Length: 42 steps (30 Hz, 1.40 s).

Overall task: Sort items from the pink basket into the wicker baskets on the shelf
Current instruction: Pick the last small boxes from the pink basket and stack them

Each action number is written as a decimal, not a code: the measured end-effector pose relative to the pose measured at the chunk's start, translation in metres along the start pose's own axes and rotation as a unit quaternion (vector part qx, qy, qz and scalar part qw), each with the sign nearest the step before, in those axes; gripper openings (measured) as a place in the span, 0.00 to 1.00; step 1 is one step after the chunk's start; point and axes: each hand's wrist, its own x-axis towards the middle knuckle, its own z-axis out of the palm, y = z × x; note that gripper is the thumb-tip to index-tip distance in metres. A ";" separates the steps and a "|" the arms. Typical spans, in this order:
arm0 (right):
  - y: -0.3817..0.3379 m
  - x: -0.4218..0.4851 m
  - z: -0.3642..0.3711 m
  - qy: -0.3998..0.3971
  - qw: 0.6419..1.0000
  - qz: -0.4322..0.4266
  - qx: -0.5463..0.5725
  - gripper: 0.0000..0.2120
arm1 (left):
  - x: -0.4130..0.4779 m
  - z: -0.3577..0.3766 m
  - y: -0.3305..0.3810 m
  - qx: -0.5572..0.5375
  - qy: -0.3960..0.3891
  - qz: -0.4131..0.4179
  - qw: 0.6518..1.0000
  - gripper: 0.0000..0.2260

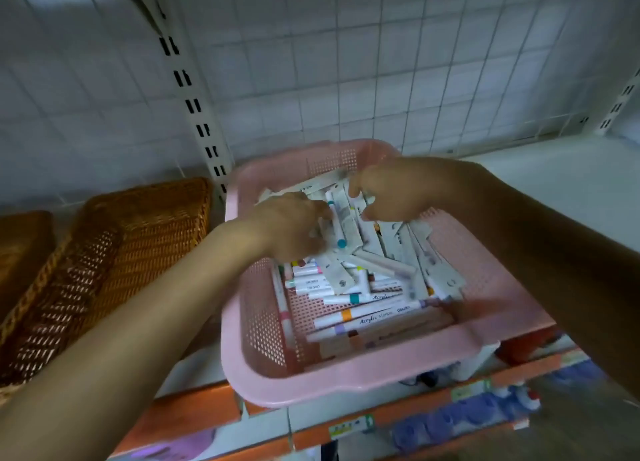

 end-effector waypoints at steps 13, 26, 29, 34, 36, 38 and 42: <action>0.014 0.032 0.026 0.003 0.973 -0.033 0.230 0.12 | 0.009 0.021 0.018 -0.033 0.063 -0.080 0.994 0.16; 0.025 0.027 0.032 0.007 0.958 -0.014 0.286 0.17 | 0.013 0.030 0.012 -0.068 0.106 -0.020 0.992 0.15; 0.025 0.030 0.034 -0.023 0.888 -0.020 0.459 0.17 | 0.012 0.028 0.010 -0.050 0.136 -0.076 0.987 0.11; 0.031 0.037 0.035 0.041 0.919 0.018 0.391 0.14 | 0.011 0.028 0.012 -0.078 0.174 -0.059 0.980 0.16; 0.031 0.037 0.036 0.044 0.962 0.020 0.270 0.14 | 0.011 0.028 0.015 -0.088 0.120 0.017 0.989 0.22; 0.029 0.035 0.036 0.002 0.981 0.010 0.195 0.16 | 0.013 0.029 0.016 -0.098 0.083 0.051 0.990 0.23; 0.025 0.029 0.034 -0.100 0.992 -0.040 0.070 0.24 | 0.012 0.026 0.015 -0.098 0.087 -0.012 0.991 0.17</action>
